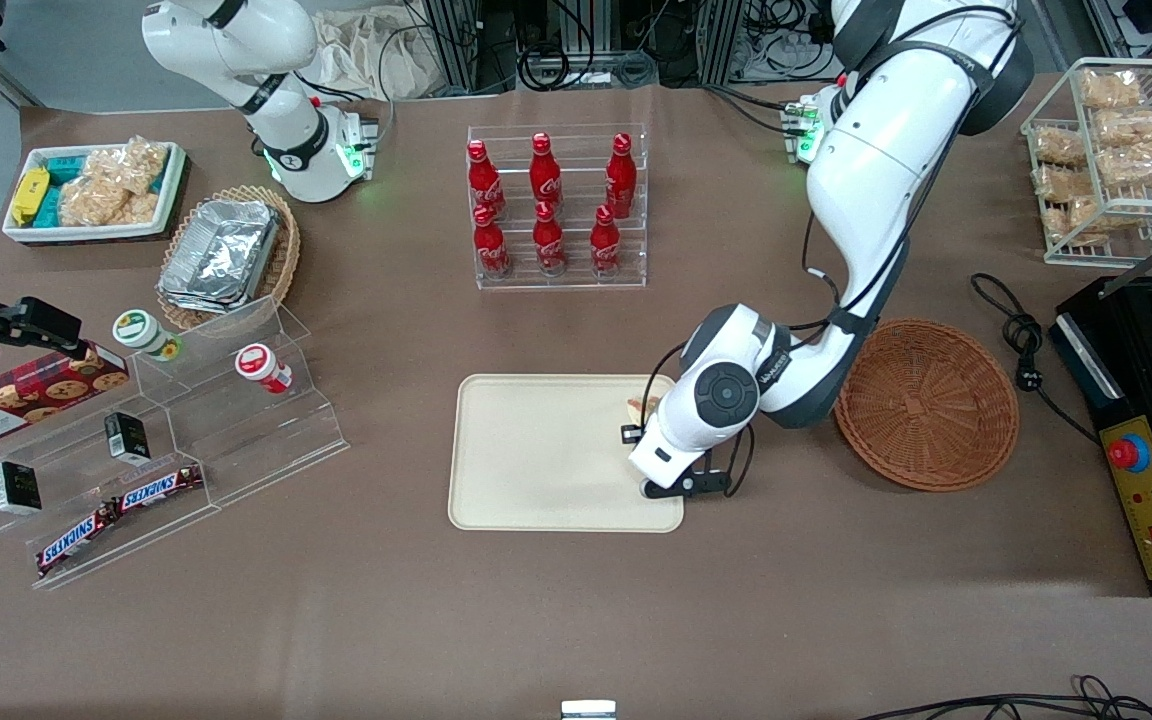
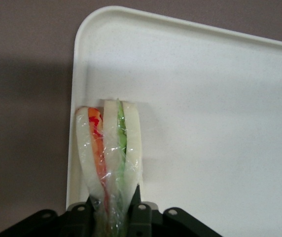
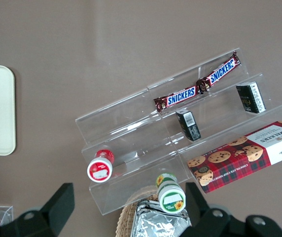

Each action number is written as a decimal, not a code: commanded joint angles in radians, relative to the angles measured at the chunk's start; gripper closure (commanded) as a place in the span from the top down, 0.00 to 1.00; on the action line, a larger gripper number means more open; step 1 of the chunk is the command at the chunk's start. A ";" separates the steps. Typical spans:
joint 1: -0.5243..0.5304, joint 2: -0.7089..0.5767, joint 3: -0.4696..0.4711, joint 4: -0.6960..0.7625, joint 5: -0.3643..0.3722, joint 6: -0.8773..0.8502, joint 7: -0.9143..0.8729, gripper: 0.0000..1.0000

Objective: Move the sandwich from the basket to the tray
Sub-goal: 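Lower the sandwich onto the tray and open the left gripper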

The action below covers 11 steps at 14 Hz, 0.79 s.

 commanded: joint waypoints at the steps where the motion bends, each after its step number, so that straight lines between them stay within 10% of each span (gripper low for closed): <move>1: -0.008 0.003 -0.001 0.038 0.001 -0.017 -0.026 0.99; 11: 0.057 -0.314 0.025 0.033 0.021 -0.496 -0.047 0.99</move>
